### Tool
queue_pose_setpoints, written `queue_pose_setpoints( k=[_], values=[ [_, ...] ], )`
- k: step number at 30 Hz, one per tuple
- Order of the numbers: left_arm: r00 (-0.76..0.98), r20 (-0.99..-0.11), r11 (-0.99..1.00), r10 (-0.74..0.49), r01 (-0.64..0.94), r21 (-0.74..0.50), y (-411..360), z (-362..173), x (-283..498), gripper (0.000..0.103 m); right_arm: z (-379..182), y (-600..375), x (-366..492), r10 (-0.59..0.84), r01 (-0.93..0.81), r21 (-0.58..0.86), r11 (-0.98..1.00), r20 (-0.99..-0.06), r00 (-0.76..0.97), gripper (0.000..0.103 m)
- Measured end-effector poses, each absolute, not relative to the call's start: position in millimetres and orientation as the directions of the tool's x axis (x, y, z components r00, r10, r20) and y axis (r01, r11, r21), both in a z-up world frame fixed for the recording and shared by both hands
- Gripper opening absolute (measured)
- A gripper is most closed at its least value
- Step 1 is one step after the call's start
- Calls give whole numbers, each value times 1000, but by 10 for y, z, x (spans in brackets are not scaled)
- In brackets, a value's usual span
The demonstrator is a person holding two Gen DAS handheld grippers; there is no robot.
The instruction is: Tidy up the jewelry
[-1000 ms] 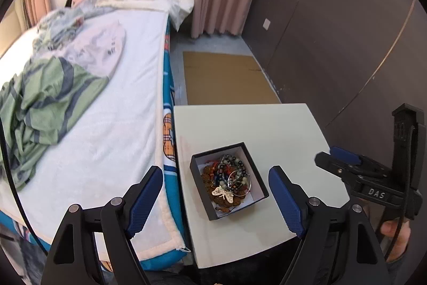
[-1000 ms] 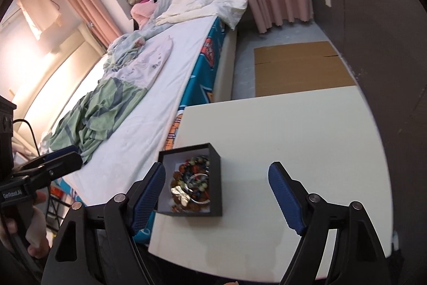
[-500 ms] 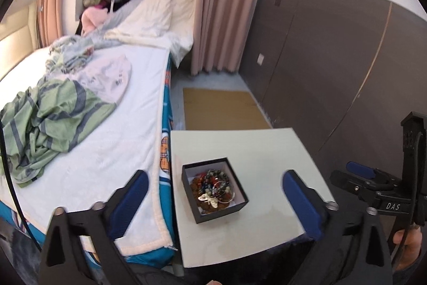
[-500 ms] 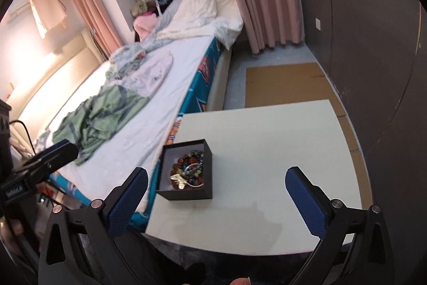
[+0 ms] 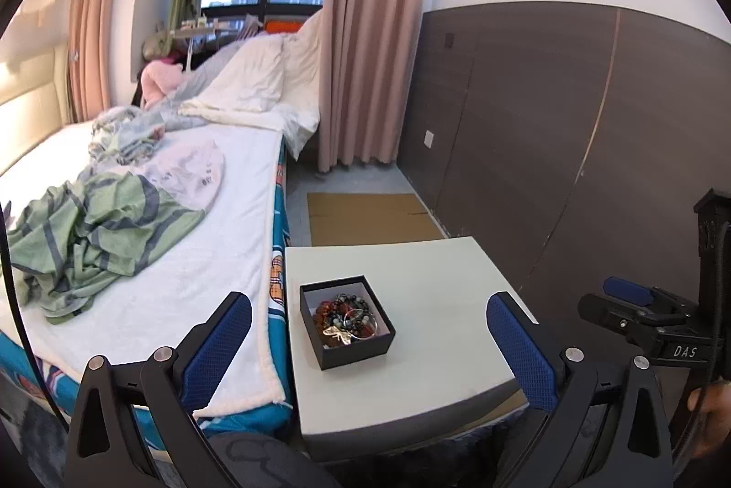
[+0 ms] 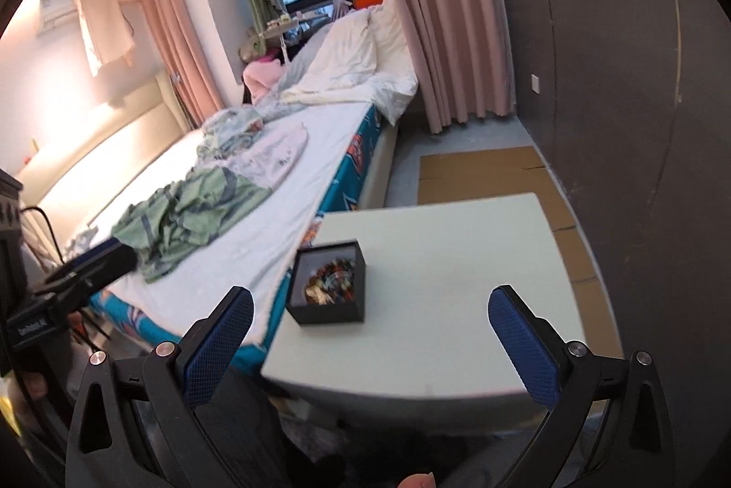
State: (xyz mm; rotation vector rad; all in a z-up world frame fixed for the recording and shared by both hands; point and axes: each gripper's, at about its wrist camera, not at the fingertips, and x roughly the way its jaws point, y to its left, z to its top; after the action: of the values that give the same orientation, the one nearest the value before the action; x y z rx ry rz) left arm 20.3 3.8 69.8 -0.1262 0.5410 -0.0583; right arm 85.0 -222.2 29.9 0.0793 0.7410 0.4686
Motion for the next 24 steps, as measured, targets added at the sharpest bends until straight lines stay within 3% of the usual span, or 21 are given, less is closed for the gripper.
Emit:
queue_pose_setpoints(
  k=[24],
  values=[
    [899,-437,999,-33,14,-46,-327,613,-680,102,411,-2664,-209,400,-362,185,914,-565,722,103]
  ],
)
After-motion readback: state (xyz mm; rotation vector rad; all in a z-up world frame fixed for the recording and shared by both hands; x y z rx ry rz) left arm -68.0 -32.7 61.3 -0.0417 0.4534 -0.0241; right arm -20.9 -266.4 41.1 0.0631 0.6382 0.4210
